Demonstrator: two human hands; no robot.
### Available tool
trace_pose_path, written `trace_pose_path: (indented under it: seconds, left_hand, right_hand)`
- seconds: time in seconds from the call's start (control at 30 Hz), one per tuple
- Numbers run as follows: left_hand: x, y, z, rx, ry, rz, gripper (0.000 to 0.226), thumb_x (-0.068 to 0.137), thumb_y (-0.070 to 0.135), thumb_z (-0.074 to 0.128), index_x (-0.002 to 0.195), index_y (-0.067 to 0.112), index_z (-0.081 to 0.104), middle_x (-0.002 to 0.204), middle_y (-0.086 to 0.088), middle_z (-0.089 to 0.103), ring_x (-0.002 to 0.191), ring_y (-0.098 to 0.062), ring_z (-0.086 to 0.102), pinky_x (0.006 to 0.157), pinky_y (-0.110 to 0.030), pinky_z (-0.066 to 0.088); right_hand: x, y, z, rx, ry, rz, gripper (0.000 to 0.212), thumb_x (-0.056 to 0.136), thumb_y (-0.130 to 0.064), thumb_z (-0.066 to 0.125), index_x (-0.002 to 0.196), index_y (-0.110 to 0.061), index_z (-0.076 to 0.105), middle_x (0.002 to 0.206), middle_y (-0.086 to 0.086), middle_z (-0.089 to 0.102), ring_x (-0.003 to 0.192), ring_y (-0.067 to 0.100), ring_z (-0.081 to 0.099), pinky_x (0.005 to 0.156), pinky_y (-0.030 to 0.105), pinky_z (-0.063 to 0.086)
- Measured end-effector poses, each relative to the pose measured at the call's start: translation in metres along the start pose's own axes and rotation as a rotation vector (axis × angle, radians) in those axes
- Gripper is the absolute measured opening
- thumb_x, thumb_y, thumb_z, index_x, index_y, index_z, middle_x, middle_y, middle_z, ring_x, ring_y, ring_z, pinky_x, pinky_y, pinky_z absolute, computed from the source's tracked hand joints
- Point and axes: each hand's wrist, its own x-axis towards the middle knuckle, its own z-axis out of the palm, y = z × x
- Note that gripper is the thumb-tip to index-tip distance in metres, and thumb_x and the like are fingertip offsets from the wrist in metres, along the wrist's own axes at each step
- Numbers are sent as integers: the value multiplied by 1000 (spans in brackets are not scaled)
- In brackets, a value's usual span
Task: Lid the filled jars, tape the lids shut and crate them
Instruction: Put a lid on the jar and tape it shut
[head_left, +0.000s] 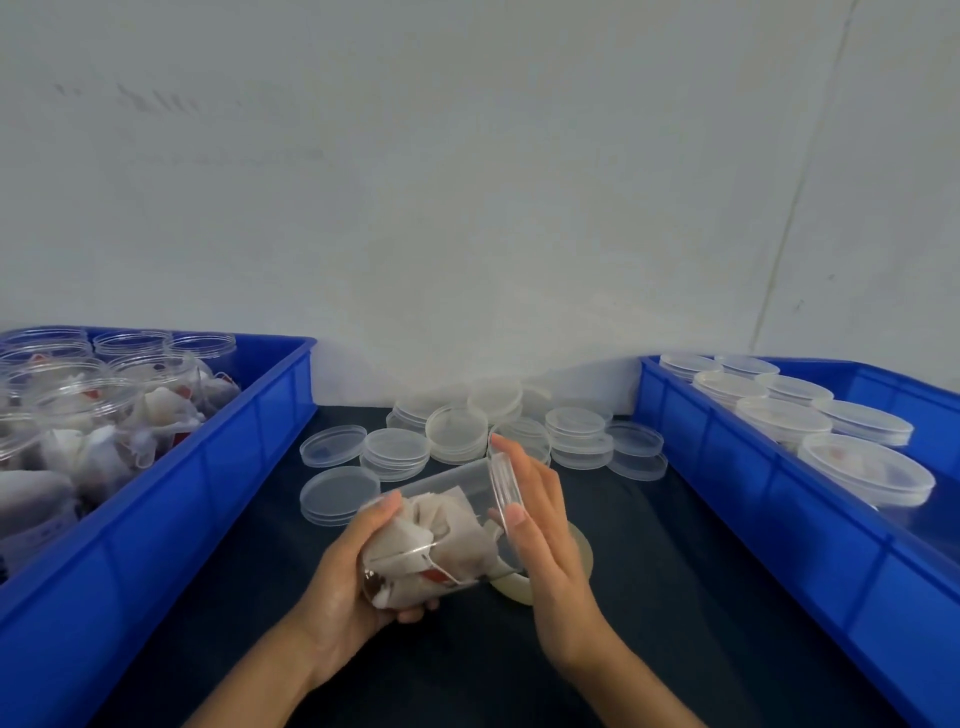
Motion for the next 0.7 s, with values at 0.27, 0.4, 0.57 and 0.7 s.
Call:
trace_pose_path:
  seconds: [0.27, 0.4, 0.57, 0.7]
  left_hand:
    - [1, -7, 18, 295, 42, 414, 93, 54, 39, 82, 126, 71, 32, 109, 36, 56, 104, 4, 61, 75, -15, 53]
    - [4, -13, 13, 238, 61, 336, 93, 55, 57, 78, 130, 73, 25, 128, 33, 49, 115, 2, 57, 80, -19, 52]
    - [7, -16, 9, 94, 118, 241, 72, 61, 54, 73, 126, 52, 44, 124, 1, 61, 97, -13, 67, 66, -22, 55]
    - [6, -11, 7, 337, 129, 391, 81, 55, 48, 81, 125, 55, 40, 113, 18, 58, 103, -8, 65, 73, -25, 58]
  right_hand:
    - [5, -7, -14, 246, 85, 446, 46, 95, -52, 37, 123, -25, 61, 119, 1, 66, 110, 18, 63, 100, 42, 50]
    - [1, -5, -19, 241, -20, 398, 61, 90, -56, 32, 148, -37, 32, 152, -8, 38, 140, 13, 37, 118, 42, 26]
    - [2, -1, -19, 179, -85, 283, 57, 92, -40, 41, 147, -42, 27, 151, -29, 26, 133, -15, 28, 99, 3, 32]
    - [0, 4, -19, 195, -81, 356, 58, 89, -56, 31, 132, -25, 55, 123, -2, 67, 111, 9, 63, 90, 17, 50]
